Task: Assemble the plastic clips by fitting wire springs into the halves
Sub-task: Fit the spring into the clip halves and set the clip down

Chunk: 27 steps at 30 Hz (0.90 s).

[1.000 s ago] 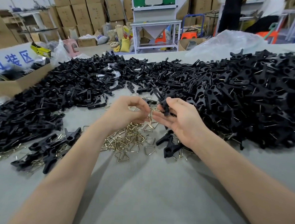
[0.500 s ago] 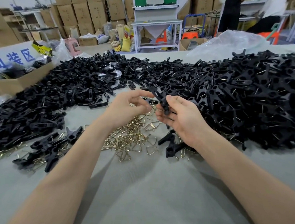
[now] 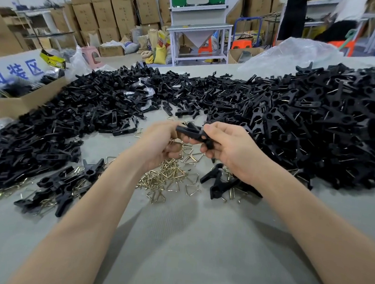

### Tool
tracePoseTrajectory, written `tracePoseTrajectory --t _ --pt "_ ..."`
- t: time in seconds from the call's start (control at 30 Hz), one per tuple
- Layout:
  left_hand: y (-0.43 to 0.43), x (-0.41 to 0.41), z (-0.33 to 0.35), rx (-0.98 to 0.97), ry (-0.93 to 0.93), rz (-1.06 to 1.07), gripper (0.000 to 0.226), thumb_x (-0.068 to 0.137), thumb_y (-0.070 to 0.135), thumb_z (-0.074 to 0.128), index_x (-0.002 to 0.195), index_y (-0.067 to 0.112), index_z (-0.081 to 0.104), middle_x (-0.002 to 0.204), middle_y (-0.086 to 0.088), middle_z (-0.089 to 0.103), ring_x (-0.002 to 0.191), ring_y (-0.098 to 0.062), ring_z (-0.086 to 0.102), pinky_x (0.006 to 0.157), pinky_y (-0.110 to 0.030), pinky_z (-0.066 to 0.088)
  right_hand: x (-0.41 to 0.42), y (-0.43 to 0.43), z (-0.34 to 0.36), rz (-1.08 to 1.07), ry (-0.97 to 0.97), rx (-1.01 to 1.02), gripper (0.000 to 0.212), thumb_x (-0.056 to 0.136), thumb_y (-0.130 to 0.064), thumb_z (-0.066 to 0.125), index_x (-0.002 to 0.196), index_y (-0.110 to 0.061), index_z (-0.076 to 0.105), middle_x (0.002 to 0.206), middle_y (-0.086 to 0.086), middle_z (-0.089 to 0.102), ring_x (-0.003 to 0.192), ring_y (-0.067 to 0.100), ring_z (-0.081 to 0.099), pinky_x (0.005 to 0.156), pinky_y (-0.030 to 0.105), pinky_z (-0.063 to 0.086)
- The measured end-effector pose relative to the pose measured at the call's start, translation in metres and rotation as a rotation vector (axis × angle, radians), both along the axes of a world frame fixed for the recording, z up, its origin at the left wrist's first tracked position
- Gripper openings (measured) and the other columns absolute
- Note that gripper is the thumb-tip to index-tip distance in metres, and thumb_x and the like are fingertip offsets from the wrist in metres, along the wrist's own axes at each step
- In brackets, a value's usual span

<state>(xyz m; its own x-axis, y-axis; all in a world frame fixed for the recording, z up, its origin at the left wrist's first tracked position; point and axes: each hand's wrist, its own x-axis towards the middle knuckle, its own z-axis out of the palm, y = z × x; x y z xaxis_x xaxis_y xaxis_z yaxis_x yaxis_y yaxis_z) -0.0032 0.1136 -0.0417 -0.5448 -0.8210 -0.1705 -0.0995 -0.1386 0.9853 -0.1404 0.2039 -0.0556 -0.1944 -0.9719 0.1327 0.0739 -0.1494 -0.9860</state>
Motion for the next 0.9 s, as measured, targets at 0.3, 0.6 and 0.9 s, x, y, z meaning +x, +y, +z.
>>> tracePoseTrajectory --t 0.3,0.6,0.9 --pt "-0.004 0.001 -0.005 -0.351 -0.123 -0.207 0.024 0.096 0.030 0.056 0.076 0.015 0.059 0.059 0.004 0.056 0.041 -0.007 0.030 0.040 -0.016 0.024 -0.003 -0.002 -0.005 -0.172 0.594 -0.135 0.015 0.093 -0.020 0.059 0.081 -0.011 0.062 0.076 0.016 0.066 0.074 0.035 0.062 0.073 0.051 0.052" --pt "-0.009 0.002 -0.003 -0.177 0.067 -0.012 0.026 0.096 0.031 0.055 0.093 0.006 0.063 0.070 -0.001 0.070 0.040 -0.005 0.028 0.036 -0.014 0.025 -0.005 0.001 0.001 -0.304 0.620 -0.275 0.011 0.095 -0.013 0.054 0.085 -0.008 0.056 0.113 0.002 0.057 0.088 0.015 0.063 0.073 0.024 0.055" --pt "-0.013 0.002 -0.008 -0.085 0.132 -0.097 0.016 0.094 0.023 0.057 0.088 0.009 0.063 0.078 -0.003 0.072 0.038 -0.003 0.030 0.037 -0.014 0.022 -0.012 -0.002 0.000 -0.247 0.232 -0.222 0.014 0.085 0.003 0.064 0.081 -0.010 0.064 0.080 0.005 0.071 0.076 0.018 0.071 0.075 0.025 0.057"
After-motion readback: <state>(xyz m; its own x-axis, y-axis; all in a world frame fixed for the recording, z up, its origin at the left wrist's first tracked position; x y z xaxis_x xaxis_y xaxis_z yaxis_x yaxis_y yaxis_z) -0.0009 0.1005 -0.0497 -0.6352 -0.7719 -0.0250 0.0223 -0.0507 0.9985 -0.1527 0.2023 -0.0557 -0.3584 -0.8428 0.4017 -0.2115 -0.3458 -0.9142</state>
